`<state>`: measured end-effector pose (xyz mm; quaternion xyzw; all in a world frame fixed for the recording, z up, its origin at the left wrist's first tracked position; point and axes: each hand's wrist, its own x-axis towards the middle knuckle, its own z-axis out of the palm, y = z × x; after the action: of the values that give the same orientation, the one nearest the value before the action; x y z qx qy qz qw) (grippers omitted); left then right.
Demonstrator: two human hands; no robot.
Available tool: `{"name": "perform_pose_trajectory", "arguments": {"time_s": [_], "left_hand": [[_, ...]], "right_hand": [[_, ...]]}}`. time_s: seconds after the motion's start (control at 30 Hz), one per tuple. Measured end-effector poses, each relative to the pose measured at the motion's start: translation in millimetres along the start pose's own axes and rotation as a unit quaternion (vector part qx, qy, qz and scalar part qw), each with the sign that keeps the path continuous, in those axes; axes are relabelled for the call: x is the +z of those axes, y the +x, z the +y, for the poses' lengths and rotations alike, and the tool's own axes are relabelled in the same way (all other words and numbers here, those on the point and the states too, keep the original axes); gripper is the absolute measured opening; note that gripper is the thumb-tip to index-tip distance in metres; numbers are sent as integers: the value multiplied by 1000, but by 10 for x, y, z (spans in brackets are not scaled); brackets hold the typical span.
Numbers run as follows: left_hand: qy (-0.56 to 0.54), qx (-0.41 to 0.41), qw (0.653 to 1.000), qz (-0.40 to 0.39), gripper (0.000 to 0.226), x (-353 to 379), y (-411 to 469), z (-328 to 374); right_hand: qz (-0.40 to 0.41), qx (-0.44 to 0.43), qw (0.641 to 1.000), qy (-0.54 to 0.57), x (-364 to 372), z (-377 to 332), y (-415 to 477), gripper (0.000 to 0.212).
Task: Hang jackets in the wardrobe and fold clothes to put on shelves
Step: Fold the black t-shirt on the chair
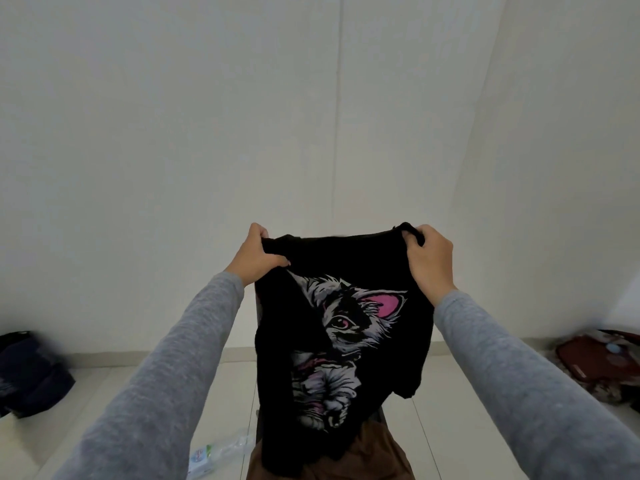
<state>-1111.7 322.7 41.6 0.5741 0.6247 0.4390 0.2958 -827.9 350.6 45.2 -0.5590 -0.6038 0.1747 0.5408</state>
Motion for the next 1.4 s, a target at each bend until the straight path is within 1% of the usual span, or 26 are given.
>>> {"name": "perform_pose_trajectory", "arguments": {"time_s": [0.07,0.13,0.2,0.3,0.43,0.5,0.6,0.73,0.83,0.9,0.97,1.03,1.07,1.17,1.3,1.4], "left_hand": [[27,3,1000,12,38,-33,2,-66],[75,3,997,7,30,-29,-17,-144],[118,9,993,11,17,-12,-24,-259],[134,13,991,28,0,30,-65,-397],[121,16,992,35,7,88,-134,-503],[108,30,992,55,11,115,-194,-496],[95,53,989,96,7,125,-307,-437],[108,78,984,119,8,86,-533,-271],[44,85,986,135,8,15,-745,-79],[-24,73,991,107,9,-60,-944,60],[-82,65,993,47,3,-124,-1219,202],[-107,69,992,10,3,-129,-1554,357],[-111,75,991,10,3,-113,-1714,431],[-120,97,987,45,4,-30,-2201,605],[-121,121,981,94,11,157,-2835,642],[-80,130,980,128,16,357,-3362,578]], "right_hand": [[17,6,1000,6,26,-5,-7,21],[26,9,1000,6,60,3,-40,20],[32,13,999,3,102,28,-92,20],[32,18,999,3,123,93,-177,20],[36,25,999,-3,88,170,-265,20],[36,27,999,-2,33,177,-306,21],[41,26,999,4,-102,170,-368,27],[39,22,999,0,-349,71,-489,34],[21,-4,1000,-7,-526,-60,-633,33],[12,-17,1000,-10,-685,-134,-744,30],[8,-26,1000,-6,-897,-185,-860,29],[8,-34,999,2,-1151,-225,-1002,27],[7,-38,999,4,-1272,-240,-1082,27],[20,-58,998,7,-1649,-293,-1412,34],[44,-68,997,19,-2099,-281,-1968,27],[45,-66,997,21,-2407,-178,-2429,28]]}}
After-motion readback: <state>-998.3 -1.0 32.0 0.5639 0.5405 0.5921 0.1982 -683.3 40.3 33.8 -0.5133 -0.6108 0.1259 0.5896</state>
